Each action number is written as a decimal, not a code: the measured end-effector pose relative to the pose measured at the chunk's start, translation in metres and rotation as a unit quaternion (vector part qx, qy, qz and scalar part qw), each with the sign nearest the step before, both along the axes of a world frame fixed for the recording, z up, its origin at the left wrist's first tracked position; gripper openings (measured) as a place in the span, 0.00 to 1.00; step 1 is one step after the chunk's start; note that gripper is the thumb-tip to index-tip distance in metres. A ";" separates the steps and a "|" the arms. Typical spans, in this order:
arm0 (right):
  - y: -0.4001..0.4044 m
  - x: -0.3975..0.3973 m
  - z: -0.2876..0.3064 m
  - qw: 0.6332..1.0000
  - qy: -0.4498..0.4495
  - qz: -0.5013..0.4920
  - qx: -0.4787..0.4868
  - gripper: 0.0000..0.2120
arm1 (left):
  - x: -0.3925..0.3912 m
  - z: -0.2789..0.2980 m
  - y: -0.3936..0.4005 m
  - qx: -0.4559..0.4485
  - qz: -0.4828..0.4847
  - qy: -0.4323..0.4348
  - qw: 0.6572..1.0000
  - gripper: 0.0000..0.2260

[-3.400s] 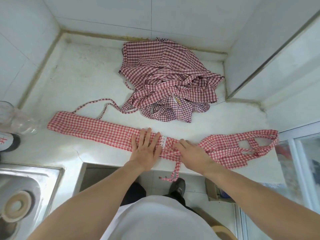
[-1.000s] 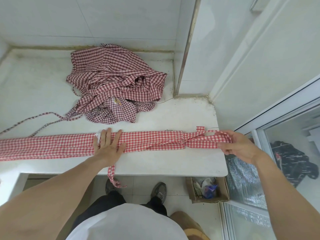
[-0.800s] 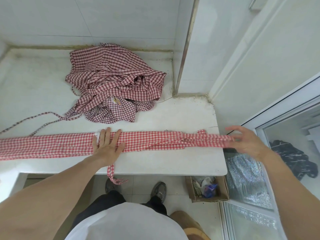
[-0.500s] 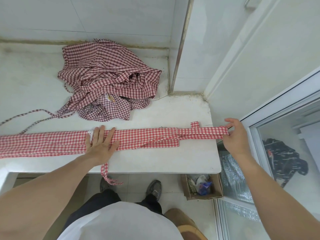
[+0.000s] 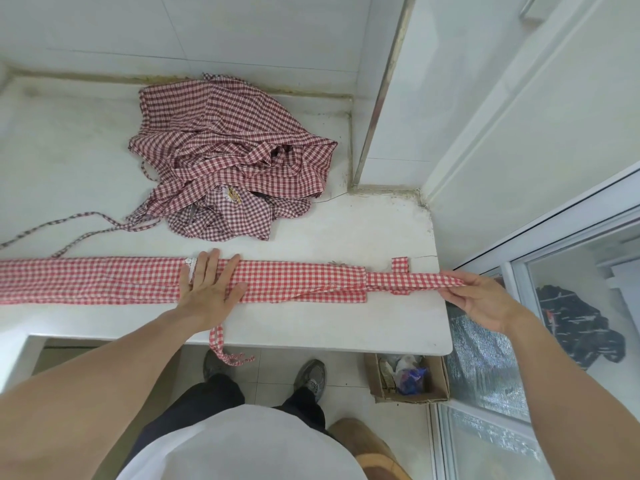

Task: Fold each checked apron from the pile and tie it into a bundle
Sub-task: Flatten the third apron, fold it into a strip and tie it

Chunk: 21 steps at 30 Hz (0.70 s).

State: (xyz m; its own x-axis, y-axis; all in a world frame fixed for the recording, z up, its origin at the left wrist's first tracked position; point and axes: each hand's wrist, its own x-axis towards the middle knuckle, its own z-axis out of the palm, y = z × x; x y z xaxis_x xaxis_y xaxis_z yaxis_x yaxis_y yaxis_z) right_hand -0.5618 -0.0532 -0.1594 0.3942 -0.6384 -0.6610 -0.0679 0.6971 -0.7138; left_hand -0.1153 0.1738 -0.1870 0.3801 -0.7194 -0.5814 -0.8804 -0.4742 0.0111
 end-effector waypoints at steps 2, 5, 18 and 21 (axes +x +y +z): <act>-0.005 -0.007 0.004 0.998 0.016 0.060 -0.010 0.17 | 0.003 -0.001 0.002 -0.006 -0.008 0.000 1.000 0.33; -0.010 -0.012 0.007 0.995 0.041 0.075 -0.042 0.22 | 0.004 -0.003 0.004 -0.016 -0.011 -0.005 1.000 0.33; 0.006 0.015 -0.006 0.959 0.202 0.037 -0.195 0.21 | -0.060 0.023 -0.054 -0.068 0.009 -0.044 0.997 0.40; 0.006 0.025 -0.003 0.888 0.331 0.142 -0.285 0.11 | -0.110 0.030 -0.073 -0.174 -0.088 0.037 0.980 0.34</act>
